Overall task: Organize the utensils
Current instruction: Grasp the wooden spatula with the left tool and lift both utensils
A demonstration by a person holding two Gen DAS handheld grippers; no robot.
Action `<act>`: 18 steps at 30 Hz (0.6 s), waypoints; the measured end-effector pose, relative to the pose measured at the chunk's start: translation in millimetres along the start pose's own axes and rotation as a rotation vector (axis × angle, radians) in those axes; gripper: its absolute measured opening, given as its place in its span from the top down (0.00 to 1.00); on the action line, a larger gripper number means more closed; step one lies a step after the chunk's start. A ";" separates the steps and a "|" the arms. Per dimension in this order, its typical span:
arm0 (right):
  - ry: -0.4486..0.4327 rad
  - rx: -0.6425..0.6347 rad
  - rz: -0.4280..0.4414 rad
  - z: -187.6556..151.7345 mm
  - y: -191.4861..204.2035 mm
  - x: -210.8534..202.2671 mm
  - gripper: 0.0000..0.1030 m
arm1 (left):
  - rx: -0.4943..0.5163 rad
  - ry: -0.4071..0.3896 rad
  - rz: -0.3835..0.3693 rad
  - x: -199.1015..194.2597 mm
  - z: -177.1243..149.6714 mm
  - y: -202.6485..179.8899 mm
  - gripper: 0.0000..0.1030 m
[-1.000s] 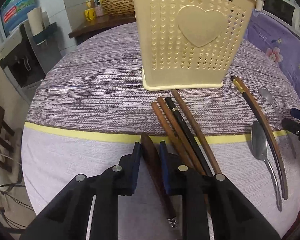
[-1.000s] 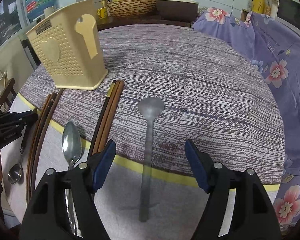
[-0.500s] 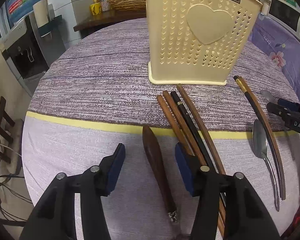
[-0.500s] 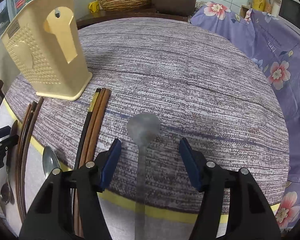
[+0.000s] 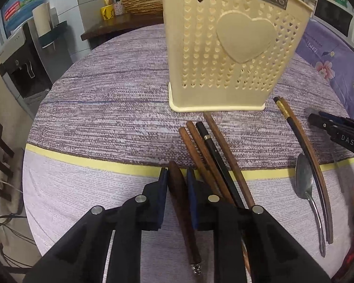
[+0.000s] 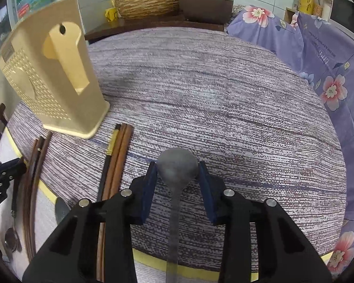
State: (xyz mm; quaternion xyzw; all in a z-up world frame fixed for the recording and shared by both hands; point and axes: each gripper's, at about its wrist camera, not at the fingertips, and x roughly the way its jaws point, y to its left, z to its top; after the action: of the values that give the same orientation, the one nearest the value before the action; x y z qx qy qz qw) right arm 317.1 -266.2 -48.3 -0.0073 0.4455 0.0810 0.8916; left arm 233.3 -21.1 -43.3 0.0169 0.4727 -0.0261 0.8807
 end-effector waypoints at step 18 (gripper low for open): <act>-0.322 -0.015 0.061 -18.8 4.4 -138.0 0.65 | -0.047 -0.325 -0.098 -110.7 9.1 24.9 0.85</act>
State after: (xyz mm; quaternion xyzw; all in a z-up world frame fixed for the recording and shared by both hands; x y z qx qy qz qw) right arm 220.1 -282.5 50.4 0.0127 0.2963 0.1113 0.9485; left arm 181.3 6.5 54.1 -0.0311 0.3249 -0.0607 0.9433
